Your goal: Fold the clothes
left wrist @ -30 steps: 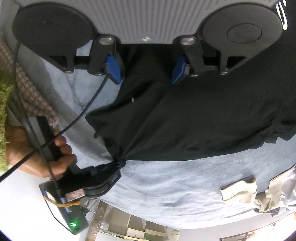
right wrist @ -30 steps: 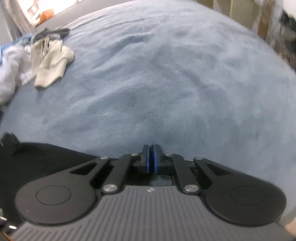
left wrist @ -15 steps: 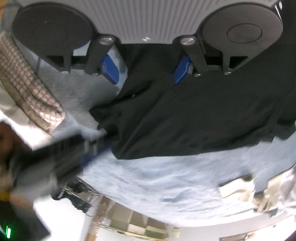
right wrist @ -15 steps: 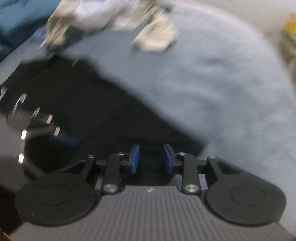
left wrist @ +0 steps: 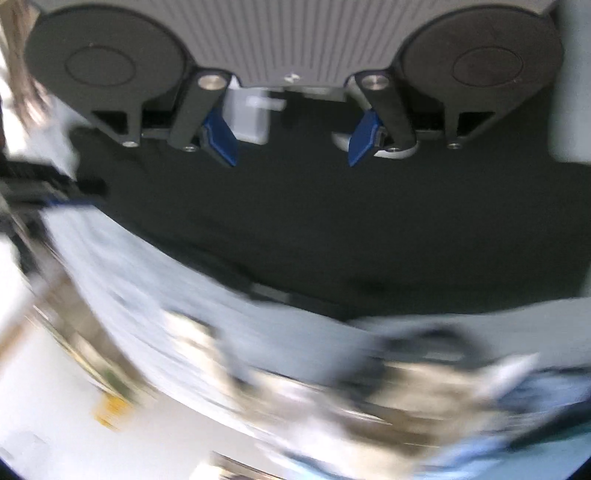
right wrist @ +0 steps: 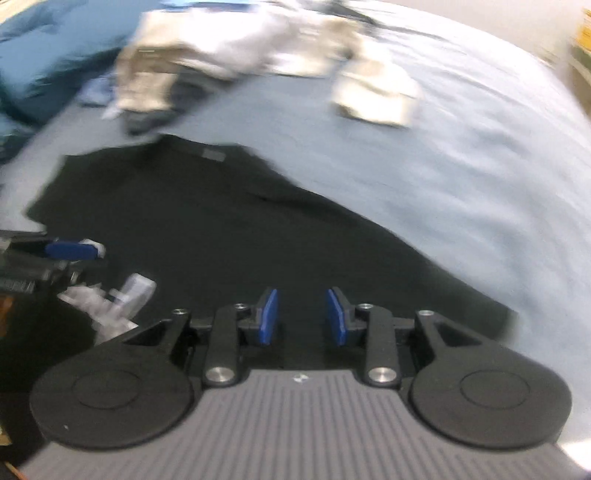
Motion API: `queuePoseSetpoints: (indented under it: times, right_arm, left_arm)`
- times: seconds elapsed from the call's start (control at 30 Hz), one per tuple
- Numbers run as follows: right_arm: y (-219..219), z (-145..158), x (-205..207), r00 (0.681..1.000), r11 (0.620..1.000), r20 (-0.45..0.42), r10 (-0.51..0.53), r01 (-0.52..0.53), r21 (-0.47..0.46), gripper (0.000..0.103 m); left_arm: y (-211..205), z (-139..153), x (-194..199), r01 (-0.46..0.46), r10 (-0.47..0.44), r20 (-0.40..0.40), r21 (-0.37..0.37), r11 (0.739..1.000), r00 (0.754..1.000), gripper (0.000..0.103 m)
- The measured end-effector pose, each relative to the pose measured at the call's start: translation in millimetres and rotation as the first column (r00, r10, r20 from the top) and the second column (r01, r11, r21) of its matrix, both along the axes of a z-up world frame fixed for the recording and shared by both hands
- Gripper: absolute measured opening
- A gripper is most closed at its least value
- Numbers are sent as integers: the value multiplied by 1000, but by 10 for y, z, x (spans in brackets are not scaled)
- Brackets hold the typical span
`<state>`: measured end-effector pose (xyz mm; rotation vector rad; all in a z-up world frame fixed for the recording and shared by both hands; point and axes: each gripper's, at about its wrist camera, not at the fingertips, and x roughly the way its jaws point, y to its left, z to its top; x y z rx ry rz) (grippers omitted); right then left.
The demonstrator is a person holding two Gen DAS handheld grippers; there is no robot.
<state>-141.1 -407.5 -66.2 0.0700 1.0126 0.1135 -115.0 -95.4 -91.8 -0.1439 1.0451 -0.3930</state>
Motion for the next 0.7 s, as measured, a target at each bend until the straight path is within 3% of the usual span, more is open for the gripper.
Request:
queuePoseSetpoints:
  times: [0.1,0.23,0.33,0.4,0.5,0.57,0.7]
  right_arm:
    - [633,43,432,996,994,44,77,-80,79,30]
    - [1444,89,1045,982,965,95,161,-177,192,32]
    - [2048,16,1547,972,938,80,221,-234,257,33]
    - [2464,-44,1874,961,921,61,271,-278,274,35]
    - [3043,-182,2272,923,898,47,381,-382,217,41]
    - [3398,-224,2506,881,866,38,472,-472,167,49]
    - [3956,-404,2956,783,782,-29,621,-618,77,52]
  left_arm:
    - [810,-29,219,-207,208,-24,52,977,978,68]
    - [1804,-195,421,-463,468,-88,70,883,879,64]
    - [2247,-366,527,-554,554,-135,41,831,821,58]
    - [2393,-456,588,-571,566,-164,17,821,808,57]
    - [2416,-552,640,-531,519,-192,-13,847,833,57]
    - [2400,-566,620,-481,472,-169,-12,877,865,57]
    - [2367,-563,565,-390,390,-127,25,921,912,42]
